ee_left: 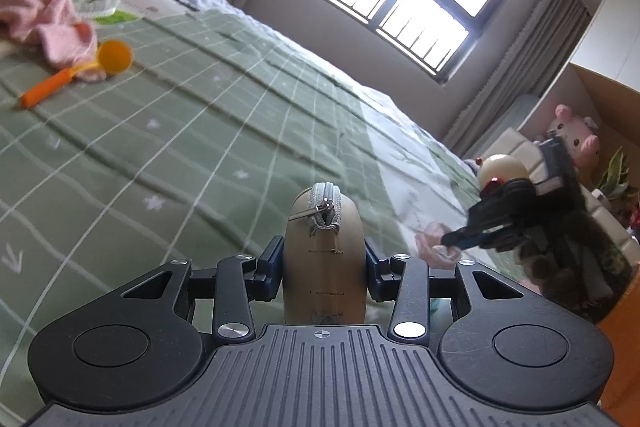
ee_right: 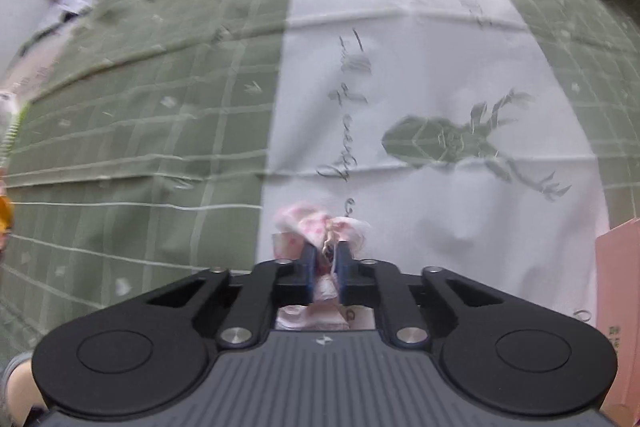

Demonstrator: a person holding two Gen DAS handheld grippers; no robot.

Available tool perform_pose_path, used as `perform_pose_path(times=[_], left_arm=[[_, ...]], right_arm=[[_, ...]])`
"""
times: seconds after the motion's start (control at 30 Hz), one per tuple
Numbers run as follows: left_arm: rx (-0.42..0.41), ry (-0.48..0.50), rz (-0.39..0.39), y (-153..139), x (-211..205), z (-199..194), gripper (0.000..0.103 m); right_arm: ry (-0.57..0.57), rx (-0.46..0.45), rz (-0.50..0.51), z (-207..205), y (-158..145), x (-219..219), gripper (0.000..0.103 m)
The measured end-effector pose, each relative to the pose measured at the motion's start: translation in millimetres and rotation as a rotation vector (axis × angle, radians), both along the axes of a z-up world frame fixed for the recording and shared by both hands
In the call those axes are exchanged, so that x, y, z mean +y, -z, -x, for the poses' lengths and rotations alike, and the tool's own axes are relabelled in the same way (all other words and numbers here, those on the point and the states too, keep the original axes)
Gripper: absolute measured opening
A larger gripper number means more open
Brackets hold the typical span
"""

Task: Organize soft objects
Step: 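Carry the case and scrunchie into the pink box and open both grippers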

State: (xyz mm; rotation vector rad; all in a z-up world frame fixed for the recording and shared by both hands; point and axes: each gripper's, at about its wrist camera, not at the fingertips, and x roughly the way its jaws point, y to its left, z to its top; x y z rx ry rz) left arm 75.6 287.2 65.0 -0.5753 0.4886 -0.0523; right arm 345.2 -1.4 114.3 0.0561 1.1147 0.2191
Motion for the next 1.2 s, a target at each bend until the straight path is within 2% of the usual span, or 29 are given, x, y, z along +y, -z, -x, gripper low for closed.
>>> perform_pose_path(times=[0.13,0.27,0.37,0.43,0.5,0.63,0.73,0.77,0.8,0.87,0.9,0.93,1.07,1.2], left_arm=[[-0.077,0.071,-0.048,-46.3,-39.7,-11.3,0.044],[-0.129,0.223,-0.026,-94.5,-102.6,-36.6,0.044],[-0.153,0.340,-0.059,-125.4,-168.8,-55.7,0.044],[-0.158,0.428,-0.070,-138.8,-215.2,-68.9,0.045],[-0.144,0.526,-0.052,-144.9,-262.5,-85.1,0.045],[-0.086,0.653,-0.014,-136.4,-354.4,-126.9,0.045],[0.029,0.728,0.042,-105.8,-405.4,-167.7,0.045],[0.074,0.725,0.029,-91.8,-416.1,-179.0,0.046],[0.129,0.694,-0.017,-76.9,-425.5,-188.1,0.047],[0.227,0.626,-0.146,-53.3,-435.4,-195.9,0.054],[0.248,0.604,-0.185,-43.0,-435.6,-196.7,0.058],[0.244,0.594,-0.199,-39.6,-431.8,-195.7,0.057],[0.199,0.562,-0.238,-51.6,-411.4,-189.9,0.055],[0.084,0.511,-0.203,-82.4,-373.6,-170.4,0.055]], right_arm=[[-0.030,-0.159,-0.075,32.7,-67.2,-44.3,0.009],[-0.035,-0.326,-0.152,78.2,-132.1,-124.1,0.009],[-0.011,-0.429,-0.190,112.5,-157.6,-198.3,0.009],[-0.002,-0.508,-0.195,137.0,-163.1,-250.6,0.009],[0.024,-0.538,-0.175,154.1,-160.2,-295.1,0.009],[0.127,-0.504,-0.110,168.9,-129.0,-367.4,0.009],[0.170,-0.458,-0.113,172.0,-98.1,-403.8,0.009],[0.176,-0.439,-0.118,171.7,-86.6,-411.8,0.009],[0.177,-0.427,-0.121,171.9,-77.4,-417.1,0.009],[0.160,-0.412,-0.134,171.7,-60.7,-419.6,0.009],[0.145,-0.409,-0.145,171.6,-55.8,-417.9,0.009],[0.125,-0.408,-0.163,169.6,-52.3,-415.5,0.009],[0.053,-0.419,-0.231,153.6,-53.0,-389.8,0.009],[0.009,-0.388,-0.256,125.8,-52.4,-345.0,0.009]])
